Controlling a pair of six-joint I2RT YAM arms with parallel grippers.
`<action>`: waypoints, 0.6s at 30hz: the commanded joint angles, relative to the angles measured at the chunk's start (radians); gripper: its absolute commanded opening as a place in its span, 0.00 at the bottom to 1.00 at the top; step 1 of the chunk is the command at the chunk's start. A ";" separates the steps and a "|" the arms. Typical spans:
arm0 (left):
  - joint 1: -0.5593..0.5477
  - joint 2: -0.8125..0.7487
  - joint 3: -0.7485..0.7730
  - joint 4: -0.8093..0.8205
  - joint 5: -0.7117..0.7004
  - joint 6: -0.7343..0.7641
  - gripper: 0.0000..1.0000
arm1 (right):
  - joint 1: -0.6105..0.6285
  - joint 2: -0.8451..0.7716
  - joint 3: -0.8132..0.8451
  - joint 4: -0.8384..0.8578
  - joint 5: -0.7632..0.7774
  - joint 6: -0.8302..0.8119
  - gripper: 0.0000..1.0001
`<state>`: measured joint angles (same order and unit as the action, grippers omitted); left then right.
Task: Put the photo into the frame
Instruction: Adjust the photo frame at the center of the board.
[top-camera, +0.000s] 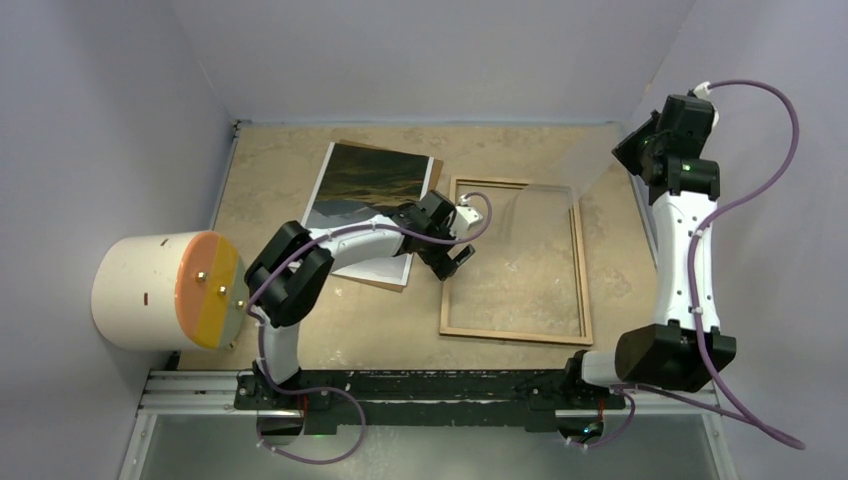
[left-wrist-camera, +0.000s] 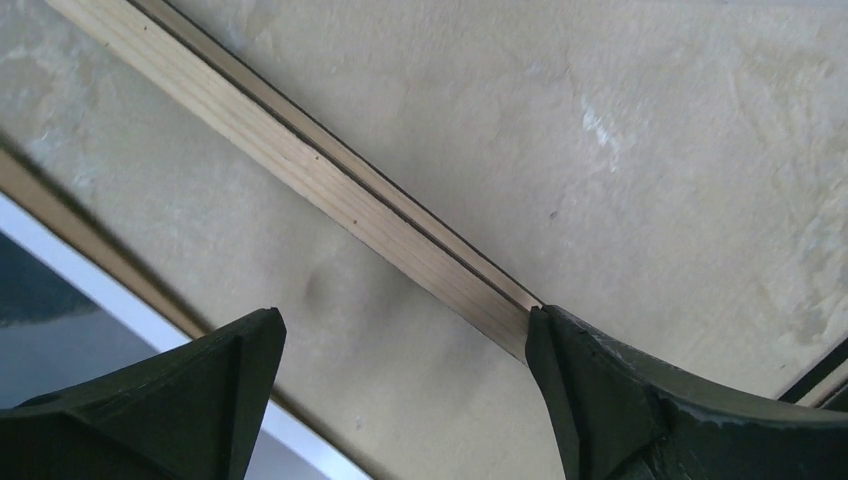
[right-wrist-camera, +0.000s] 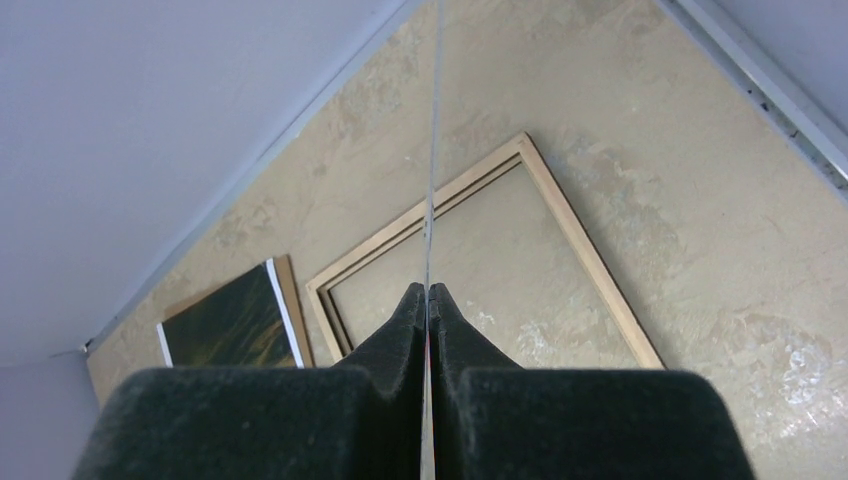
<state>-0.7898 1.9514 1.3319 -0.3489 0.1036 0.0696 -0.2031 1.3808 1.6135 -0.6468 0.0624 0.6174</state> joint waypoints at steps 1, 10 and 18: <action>0.016 -0.051 -0.104 -0.047 -0.138 0.139 1.00 | -0.001 -0.034 -0.054 0.092 -0.077 -0.008 0.00; 0.026 -0.140 -0.187 -0.050 -0.136 0.259 1.00 | -0.001 -0.048 -0.116 0.117 -0.164 -0.004 0.00; 0.093 -0.261 -0.096 -0.135 -0.051 0.290 1.00 | 0.000 -0.043 -0.073 0.112 -0.287 0.003 0.00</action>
<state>-0.7513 1.7760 1.1660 -0.3756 0.0147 0.3168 -0.2031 1.3670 1.4967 -0.5755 -0.1146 0.6174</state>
